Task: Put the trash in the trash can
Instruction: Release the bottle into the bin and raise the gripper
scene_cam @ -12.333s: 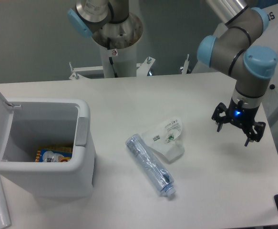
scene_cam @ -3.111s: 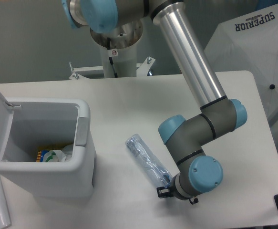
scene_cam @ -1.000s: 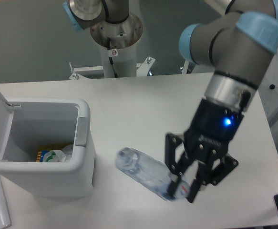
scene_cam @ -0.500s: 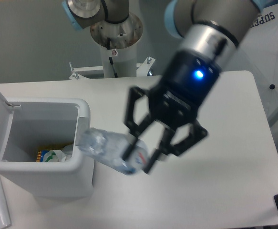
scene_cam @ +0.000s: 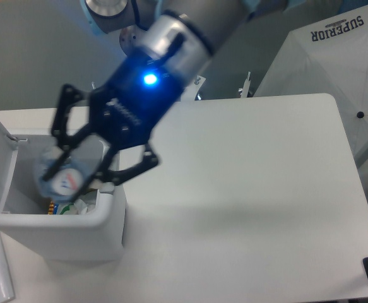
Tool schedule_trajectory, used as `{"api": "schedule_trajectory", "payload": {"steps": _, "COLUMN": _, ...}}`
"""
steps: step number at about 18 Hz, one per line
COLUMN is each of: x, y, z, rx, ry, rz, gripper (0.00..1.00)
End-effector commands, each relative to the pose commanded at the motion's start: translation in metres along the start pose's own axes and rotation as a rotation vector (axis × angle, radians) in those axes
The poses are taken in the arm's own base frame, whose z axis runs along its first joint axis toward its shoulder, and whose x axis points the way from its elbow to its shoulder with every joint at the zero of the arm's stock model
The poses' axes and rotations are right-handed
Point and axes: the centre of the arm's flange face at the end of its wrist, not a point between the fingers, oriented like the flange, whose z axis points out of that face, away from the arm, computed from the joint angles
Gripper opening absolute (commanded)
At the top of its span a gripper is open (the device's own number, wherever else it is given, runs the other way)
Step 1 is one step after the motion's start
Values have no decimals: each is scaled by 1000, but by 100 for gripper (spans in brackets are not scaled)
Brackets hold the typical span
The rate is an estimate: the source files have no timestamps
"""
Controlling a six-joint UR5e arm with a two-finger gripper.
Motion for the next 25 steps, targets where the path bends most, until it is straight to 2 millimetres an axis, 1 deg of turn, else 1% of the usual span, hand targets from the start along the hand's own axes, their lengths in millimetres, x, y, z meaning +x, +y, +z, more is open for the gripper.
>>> {"api": "schedule_trajectory", "payload": {"steps": 2, "x": 1, "y": 18, "z": 14, "rx": -25, "ry": 19, "rz": 39, "gripper": 25}}
{"api": "schedule_trajectory", "payload": {"steps": 4, "x": -2, "y": 36, "z": 23, "rx": -45, "ry": 33, "rz": 88, "gripper": 25}}
{"api": "schedule_trajectory", "payload": {"steps": 6, "x": 4, "y": 50, "z": 28, "rx": -60, "ry": 47, "rz": 137, "gripper": 26}}
{"api": "schedule_trajectory", "payload": {"steps": 7, "x": 7, "y": 57, "z": 29, "rx": -65, "ry": 52, "rz": 155, "gripper": 28}}
{"api": "schedule_trajectory", "payload": {"steps": 8, "x": 11, "y": 59, "z": 27, "rx": -66, "ry": 54, "rz": 178, "gripper": 45}}
{"api": "schedule_trajectory", "payload": {"steps": 9, "x": 14, "y": 60, "z": 25, "rx": -66, "ry": 54, "rz": 193, "gripper": 55}}
{"api": "schedule_trajectory", "payload": {"steps": 10, "x": 16, "y": 61, "z": 25, "rx": -67, "ry": 56, "rz": 196, "gripper": 75}}
{"api": "schedule_trajectory", "payload": {"steps": 11, "x": 17, "y": 60, "z": 24, "rx": -65, "ry": 55, "rz": 200, "gripper": 100}}
{"api": "schedule_trajectory", "payload": {"steps": 13, "x": 18, "y": 58, "z": 23, "rx": -63, "ry": 54, "rz": 204, "gripper": 100}}
{"api": "schedule_trajectory", "payload": {"steps": 15, "x": 15, "y": 55, "z": 19, "rx": -57, "ry": 46, "rz": 208, "gripper": 100}}
{"api": "schedule_trajectory", "payload": {"steps": 16, "x": 11, "y": 50, "z": 14, "rx": -51, "ry": 36, "rz": 209, "gripper": 100}}
{"api": "schedule_trajectory", "payload": {"steps": 17, "x": 7, "y": 41, "z": 4, "rx": -39, "ry": 17, "rz": 216, "gripper": 100}}
{"api": "schedule_trajectory", "payload": {"steps": 19, "x": -16, "y": 28, "z": -25, "rx": -12, "ry": -39, "rz": 215, "gripper": 100}}
{"api": "schedule_trajectory", "payload": {"steps": 21, "x": -37, "y": 21, "z": -52, "rx": 8, "ry": -91, "rz": 212, "gripper": 100}}
{"api": "schedule_trajectory", "payload": {"steps": 23, "x": -67, "y": 24, "z": -82, "rx": 21, "ry": -149, "rz": 191, "gripper": 100}}
{"api": "schedule_trajectory", "payload": {"steps": 25, "x": -104, "y": 33, "z": -109, "rx": 27, "ry": -203, "rz": 154, "gripper": 100}}
